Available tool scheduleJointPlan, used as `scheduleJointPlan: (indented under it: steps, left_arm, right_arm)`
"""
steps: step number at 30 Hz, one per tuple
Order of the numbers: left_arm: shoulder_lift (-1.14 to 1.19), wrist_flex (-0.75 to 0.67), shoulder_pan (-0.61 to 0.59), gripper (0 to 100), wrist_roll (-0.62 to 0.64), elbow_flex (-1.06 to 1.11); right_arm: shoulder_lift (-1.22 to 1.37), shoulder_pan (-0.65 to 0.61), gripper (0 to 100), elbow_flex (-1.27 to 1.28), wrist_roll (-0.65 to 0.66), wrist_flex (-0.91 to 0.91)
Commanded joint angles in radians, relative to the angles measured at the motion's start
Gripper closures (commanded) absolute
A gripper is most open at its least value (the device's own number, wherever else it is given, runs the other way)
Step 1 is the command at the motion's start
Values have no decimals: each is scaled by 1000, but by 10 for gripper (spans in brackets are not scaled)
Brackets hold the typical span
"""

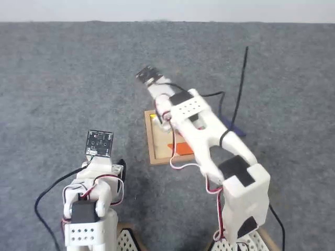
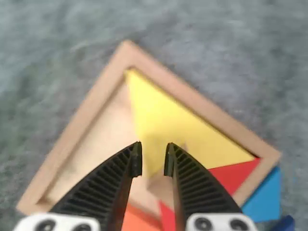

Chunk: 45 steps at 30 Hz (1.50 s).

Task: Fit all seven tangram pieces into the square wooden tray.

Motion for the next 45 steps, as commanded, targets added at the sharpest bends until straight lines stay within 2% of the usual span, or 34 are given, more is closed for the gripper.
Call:
scheduleJointPlan:
  steps: [1,7,11,19,23,28,34,38,45]
  left_arm:
    - [-28,9,0,847,-6,-8]
    - [-28,9,0,847,-6,-8]
    - [-28,9,0,847,-6,-8]
    - [-28,9,0,847,-6,-8]
    - [-28,9,0,847,-6,-8]
    - [-28,9,0,847,-6,-8]
    - [-28,9,0,847,-6,-8]
    - [-28,9,0,847,-6,-8]
    - [-28,9,0,847,-6,-8]
  right_arm:
    - [18,77,897,-97,-46,10]
    - [31,147,898,-109,-48,13]
    - [31,176,898,-138,-44,79]
    - [31,183,898,-150,-44,166]
    - [5,197,947,-143,-51,168]
    - [-179,245,947,-32,-84,110]
    - [-414,243,948,307,-83,-33]
    - [-421,206,950,419,-54,-76]
    - [-352,166,950,422,-57,-85]
